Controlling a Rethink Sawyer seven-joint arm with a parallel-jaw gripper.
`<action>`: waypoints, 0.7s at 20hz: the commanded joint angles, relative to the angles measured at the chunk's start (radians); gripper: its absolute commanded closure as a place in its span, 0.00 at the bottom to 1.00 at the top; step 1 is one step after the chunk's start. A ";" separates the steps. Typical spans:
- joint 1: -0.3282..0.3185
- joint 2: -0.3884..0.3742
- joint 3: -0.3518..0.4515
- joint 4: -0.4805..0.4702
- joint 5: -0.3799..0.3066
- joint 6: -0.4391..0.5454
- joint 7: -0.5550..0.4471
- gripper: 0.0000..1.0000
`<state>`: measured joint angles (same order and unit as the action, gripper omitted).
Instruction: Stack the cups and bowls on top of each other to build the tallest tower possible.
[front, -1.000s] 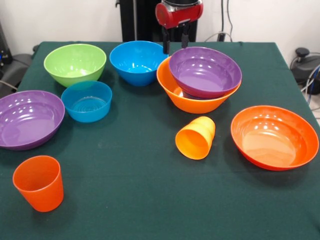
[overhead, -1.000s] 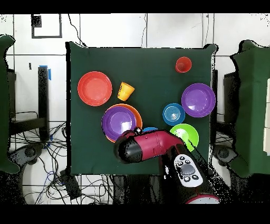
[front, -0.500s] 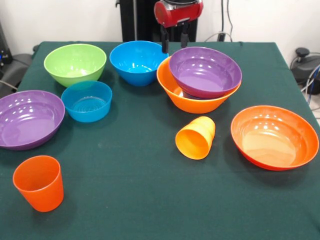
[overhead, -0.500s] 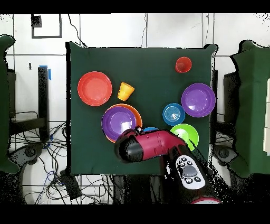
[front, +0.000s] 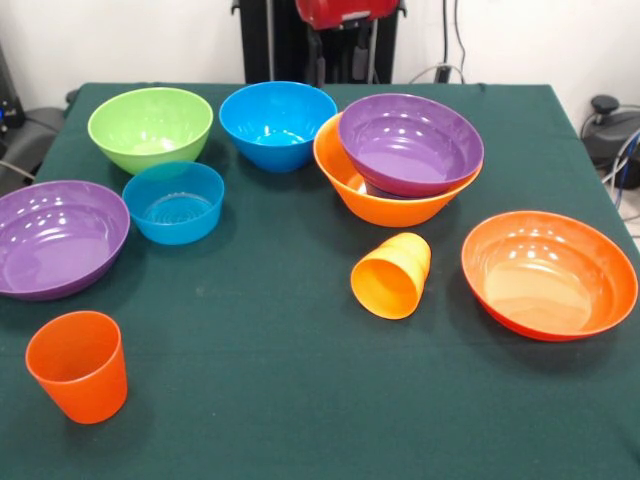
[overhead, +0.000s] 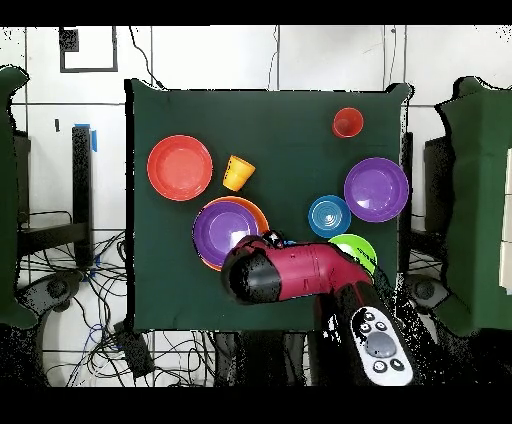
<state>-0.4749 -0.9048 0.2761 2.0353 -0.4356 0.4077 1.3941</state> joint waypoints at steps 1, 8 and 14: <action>-0.020 -0.018 0.095 -0.019 0.037 0.124 -0.009 0.00; -0.039 0.042 0.092 -0.052 0.010 0.105 -0.018 0.00; -0.060 0.083 0.084 -0.078 -0.020 0.094 -0.034 0.00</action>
<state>-0.5068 -0.9122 0.2909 2.0117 -0.4201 0.4231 1.3941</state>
